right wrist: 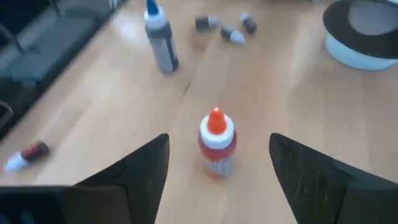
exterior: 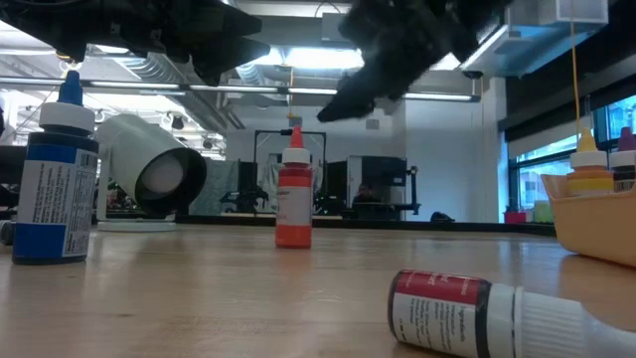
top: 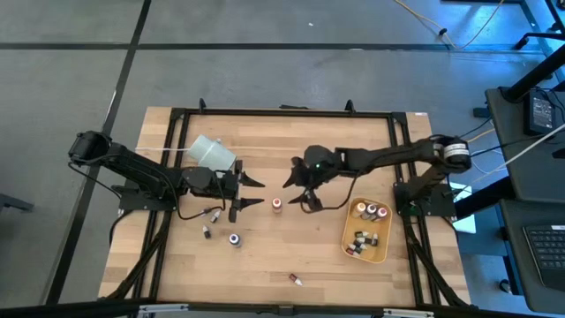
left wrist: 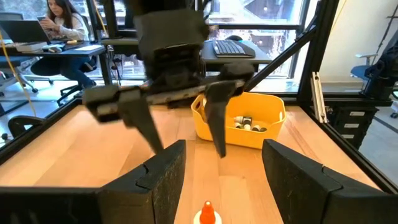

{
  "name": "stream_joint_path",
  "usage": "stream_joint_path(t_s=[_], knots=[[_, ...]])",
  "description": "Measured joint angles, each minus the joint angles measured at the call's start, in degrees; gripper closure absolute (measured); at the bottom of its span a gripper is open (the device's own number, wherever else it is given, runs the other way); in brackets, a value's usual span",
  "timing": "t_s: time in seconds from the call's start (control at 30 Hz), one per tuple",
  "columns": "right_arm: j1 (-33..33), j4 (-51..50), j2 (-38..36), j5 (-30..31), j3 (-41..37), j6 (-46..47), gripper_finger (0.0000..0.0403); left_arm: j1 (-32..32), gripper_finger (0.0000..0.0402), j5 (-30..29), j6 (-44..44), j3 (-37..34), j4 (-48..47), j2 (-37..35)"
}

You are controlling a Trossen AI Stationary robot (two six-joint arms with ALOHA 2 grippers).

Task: Pick & Place food coloring
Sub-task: Put the large orange food coloring bottle into the yellow bin

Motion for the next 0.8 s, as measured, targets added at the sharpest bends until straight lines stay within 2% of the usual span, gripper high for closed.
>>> stream_joint_path(t_s=[0.17, 0.3, 0.5, 0.8], knots=[[2.3, -15.7, 2.1, 4.8, 11.2, -4.6, 0.0128, 0.0, 0.0194, 0.0, 0.0, 0.0, -0.1, 0.0], [3.5, -24.3, 5.8, 7.2, 19.2, -7.5, 0.0128, 0.0, 0.0194, 0.0, 0.0, 0.0, -0.4, 0.0], [4.9, -29.0, 12.8, 8.4, 26.8, -9.5, 0.0128, 0.0, 0.0194, -0.2, 0.0, 0.0, -1.8, 0.0], [6.1, -29.4, 18.1, 9.6, 28.7, -12.0, 0.0128, 0.0, 0.0194, -0.2, 0.0, 0.0, -2.6, 0.0]])
